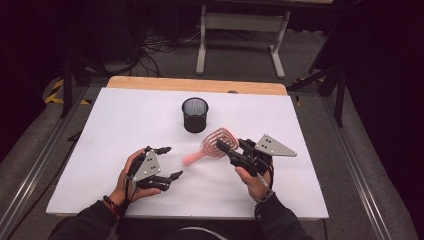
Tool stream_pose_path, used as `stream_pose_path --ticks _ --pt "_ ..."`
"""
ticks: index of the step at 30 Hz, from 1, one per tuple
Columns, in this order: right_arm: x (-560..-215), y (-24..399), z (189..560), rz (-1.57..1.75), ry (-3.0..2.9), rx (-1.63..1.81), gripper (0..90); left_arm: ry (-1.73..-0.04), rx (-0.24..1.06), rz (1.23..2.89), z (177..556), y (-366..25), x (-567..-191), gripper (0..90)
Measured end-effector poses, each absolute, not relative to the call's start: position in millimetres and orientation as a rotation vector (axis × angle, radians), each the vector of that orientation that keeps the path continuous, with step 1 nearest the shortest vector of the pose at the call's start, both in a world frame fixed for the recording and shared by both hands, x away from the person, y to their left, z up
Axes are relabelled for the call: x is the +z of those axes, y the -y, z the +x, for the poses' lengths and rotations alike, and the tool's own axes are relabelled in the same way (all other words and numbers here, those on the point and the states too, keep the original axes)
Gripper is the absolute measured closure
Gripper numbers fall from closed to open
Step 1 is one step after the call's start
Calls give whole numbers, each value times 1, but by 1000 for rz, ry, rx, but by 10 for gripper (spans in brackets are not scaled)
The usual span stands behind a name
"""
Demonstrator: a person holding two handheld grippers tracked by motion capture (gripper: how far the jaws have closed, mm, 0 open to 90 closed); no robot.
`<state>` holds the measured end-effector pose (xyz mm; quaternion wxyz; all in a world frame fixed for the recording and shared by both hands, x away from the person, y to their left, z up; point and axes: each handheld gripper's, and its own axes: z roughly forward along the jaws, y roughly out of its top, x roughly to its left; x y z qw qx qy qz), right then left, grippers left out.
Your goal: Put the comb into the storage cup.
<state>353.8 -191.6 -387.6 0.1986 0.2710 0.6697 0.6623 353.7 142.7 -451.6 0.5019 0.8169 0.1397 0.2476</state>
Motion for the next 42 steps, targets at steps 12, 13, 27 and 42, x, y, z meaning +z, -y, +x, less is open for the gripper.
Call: stream_pose_path --ticks 12,13,27,42 --pt "-382 201 353 766 -1835 1846 629 -325 582 1946 357 -164 -449 108" --pt "-381 202 353 766 -1829 1843 629 -329 580 1943 357 -166 -449 104" --pt "-369 218 353 758 -1750 1818 629 -385 616 1910 353 -191 -449 86" --pt "-351 218 353 735 -1701 1751 629 -455 637 1889 352 -216 -454 74"
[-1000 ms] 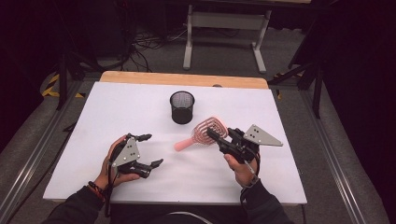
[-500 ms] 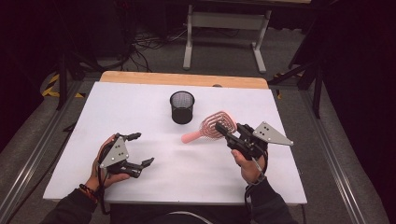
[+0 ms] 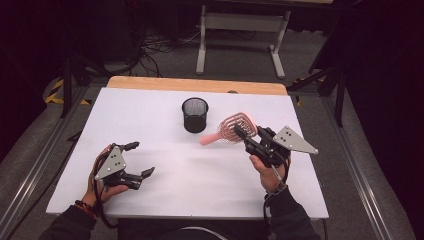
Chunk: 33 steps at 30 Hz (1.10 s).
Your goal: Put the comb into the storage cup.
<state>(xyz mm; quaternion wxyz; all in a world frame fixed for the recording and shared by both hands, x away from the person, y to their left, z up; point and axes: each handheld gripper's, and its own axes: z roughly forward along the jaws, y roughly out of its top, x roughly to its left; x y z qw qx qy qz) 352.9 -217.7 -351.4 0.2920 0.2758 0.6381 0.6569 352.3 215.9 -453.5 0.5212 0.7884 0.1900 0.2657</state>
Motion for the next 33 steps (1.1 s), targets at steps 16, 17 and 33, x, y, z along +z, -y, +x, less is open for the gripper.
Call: stream_pose_path --ticks 16,17,33 --pt "-324 215 362 726 -1611 1740 629 -459 663 1892 347 -225 -456 63" --pt "-322 215 363 727 -1606 1745 629 -458 666 1896 347 -226 -456 63" --pt "-309 208 378 716 -1574 1721 629 -481 658 1895 348 -232 -460 67"
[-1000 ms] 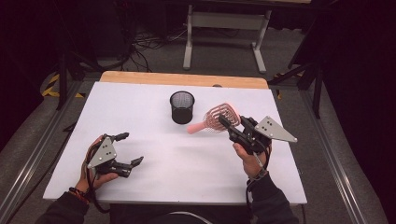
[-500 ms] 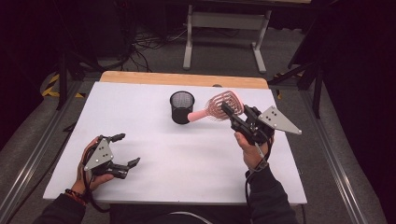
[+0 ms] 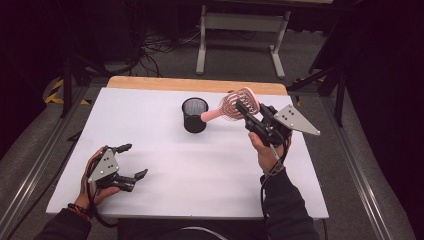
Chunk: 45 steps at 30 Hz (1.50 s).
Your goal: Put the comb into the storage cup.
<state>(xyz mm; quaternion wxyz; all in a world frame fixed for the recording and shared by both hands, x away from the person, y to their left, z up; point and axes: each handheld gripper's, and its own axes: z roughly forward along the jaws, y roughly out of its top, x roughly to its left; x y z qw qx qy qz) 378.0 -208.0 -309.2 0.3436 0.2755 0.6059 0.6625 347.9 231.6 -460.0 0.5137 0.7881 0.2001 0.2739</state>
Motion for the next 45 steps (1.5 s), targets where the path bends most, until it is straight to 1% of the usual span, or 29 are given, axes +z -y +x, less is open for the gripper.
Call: stream_pose_path --ticks 19,26,45 --pt "-300 190 396 722 -1573 1709 629 -484 666 1890 345 -235 -459 67" --pt "-298 184 402 733 -1566 1691 630 -492 648 1876 344 -240 -461 67" --pt "-311 173 426 791 -1588 1642 629 -490 634 1882 341 -242 -464 65"
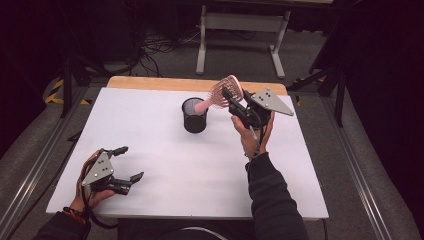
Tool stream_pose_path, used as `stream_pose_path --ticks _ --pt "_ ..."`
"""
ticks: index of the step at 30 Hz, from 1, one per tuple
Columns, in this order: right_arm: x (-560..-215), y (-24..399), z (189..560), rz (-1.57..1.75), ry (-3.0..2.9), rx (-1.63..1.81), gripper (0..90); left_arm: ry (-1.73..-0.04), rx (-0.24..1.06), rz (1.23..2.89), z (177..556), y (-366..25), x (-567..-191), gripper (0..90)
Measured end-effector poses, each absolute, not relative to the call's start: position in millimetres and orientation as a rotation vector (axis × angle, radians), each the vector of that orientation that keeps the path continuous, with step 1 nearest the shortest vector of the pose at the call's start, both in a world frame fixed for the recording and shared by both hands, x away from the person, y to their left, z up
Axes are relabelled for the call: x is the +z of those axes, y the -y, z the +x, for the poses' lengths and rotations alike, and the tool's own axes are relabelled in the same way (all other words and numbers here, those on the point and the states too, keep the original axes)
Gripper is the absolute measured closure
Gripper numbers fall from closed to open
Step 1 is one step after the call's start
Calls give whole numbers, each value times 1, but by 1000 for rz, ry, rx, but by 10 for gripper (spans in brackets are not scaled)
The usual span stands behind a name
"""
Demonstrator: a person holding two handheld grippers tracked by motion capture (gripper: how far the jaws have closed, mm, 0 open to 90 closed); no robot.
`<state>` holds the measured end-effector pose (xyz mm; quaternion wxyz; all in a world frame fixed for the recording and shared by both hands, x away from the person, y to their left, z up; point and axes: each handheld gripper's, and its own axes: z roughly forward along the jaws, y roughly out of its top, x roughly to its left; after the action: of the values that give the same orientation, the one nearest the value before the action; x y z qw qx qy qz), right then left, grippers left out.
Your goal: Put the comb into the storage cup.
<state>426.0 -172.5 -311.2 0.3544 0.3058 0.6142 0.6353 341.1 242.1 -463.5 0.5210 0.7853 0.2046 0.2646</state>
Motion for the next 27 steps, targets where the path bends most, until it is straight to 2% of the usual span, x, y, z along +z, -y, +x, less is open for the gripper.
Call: stream_pose_path --ticks 27 --pt "-337 156 457 908 -1644 1605 629 -481 621 1889 342 -242 -464 66"
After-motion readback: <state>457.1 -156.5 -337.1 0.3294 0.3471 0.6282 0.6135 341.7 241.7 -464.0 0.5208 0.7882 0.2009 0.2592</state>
